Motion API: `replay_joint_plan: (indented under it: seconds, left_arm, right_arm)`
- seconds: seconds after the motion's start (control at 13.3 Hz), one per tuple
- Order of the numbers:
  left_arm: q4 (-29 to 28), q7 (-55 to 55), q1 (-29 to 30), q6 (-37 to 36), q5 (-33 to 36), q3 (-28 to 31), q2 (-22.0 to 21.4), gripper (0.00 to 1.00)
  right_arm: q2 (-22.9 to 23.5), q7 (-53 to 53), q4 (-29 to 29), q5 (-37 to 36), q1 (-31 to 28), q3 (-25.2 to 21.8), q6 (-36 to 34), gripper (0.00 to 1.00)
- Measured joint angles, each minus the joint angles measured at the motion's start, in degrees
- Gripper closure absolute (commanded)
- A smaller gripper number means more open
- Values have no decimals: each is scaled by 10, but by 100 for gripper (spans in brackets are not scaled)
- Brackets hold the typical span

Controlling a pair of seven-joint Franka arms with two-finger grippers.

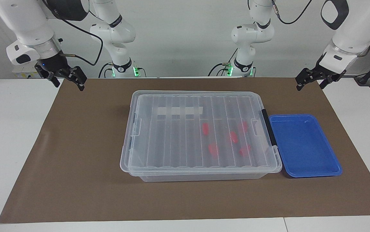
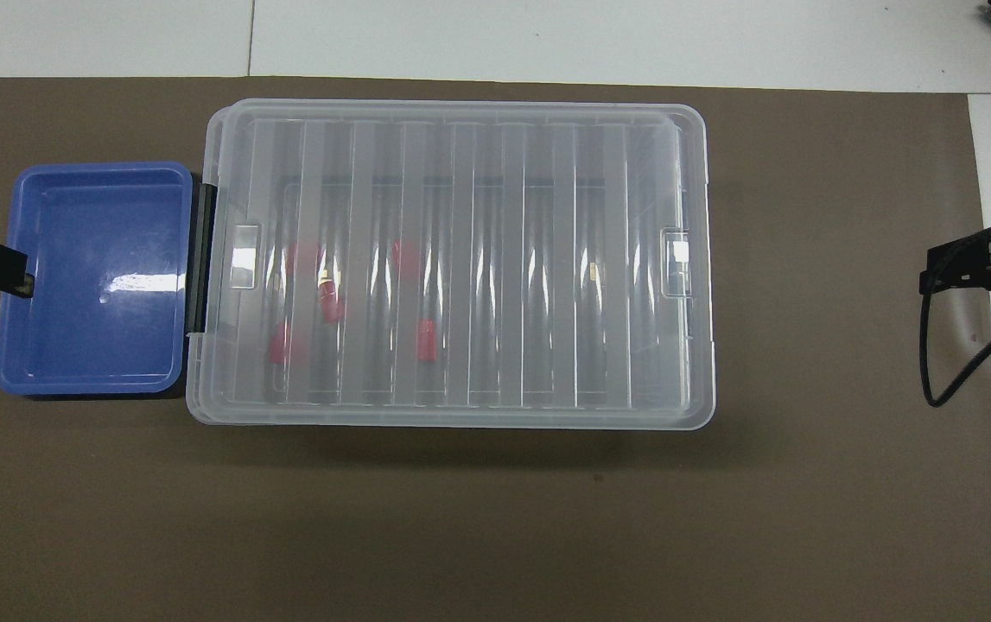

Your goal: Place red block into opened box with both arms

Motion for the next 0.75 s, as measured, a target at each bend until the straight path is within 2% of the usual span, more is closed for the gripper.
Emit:
replay_joint_plan:
  seconds: [0.75]
  left_arm:
    - [0, 0, 0, 0, 0, 0, 0, 0]
  right_arm:
    - [-2, 0, -2, 15, 1, 0, 4, 0]
